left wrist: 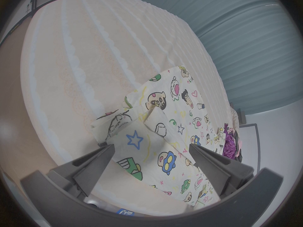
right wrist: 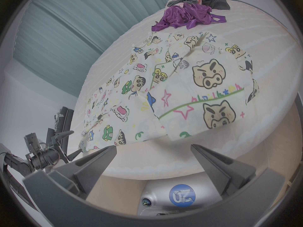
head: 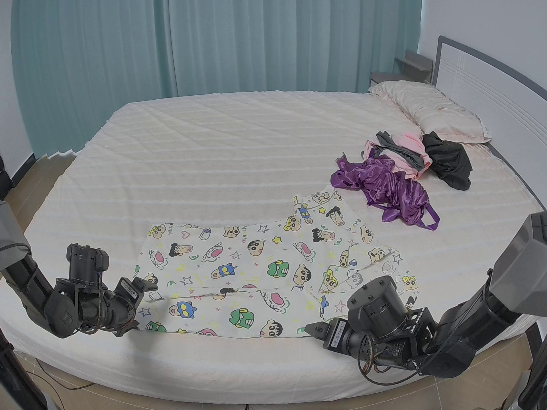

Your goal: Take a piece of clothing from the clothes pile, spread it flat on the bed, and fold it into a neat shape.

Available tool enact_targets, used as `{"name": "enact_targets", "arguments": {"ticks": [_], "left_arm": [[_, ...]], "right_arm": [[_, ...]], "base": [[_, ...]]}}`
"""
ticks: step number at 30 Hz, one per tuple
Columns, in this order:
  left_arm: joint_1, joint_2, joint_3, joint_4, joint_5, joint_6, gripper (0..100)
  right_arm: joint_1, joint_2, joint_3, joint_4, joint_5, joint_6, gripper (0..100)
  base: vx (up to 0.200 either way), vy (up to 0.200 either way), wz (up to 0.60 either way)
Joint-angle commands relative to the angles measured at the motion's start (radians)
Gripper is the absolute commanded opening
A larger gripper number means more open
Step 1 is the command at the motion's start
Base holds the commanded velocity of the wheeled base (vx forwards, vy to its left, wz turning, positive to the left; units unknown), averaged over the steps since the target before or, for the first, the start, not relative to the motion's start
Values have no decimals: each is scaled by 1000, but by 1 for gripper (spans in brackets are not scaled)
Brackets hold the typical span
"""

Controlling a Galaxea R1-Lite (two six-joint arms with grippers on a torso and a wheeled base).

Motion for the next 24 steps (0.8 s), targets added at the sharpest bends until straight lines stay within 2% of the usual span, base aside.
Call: {"name": "enact_targets", "arguments": {"ticks": [1,5,8,14,15,16,17,20,24], "left_arm": [[1,-25,2,0,-2,4,100],[1,-54,0,0,-3,36,100],[-4,-92,-9,1,-12,24,100],[-148,-20,-77,1,38,-49,100],[-148,-20,-77,1,38,-49,100],[-180,17,-107,1,84,-49,100],[-197,41,-121,3,98,-51,100],[-245,100,-155,6,136,-51,100],[-291,149,-189,7,184,-49,100]], "right_arm": [[2,14,14,0,1,-6,100],[2,-6,19,-8,0,-29,100],[1,-60,28,-11,1,-29,100],[-7,-84,80,-71,27,-30,100],[-7,-84,80,-71,27,-30,100],[-12,-83,105,-97,27,-38,100],[-18,-86,118,-111,27,-46,100],[-55,-90,145,-150,23,-72,100],[-102,-92,186,-195,18,-62,100]], "base": [[0,0,0],[0,0,0],[0,0,0],[0,0,0],[0,0,0],[0,0,0],[0,0,0],[0,0,0],[0,0,0]]}}
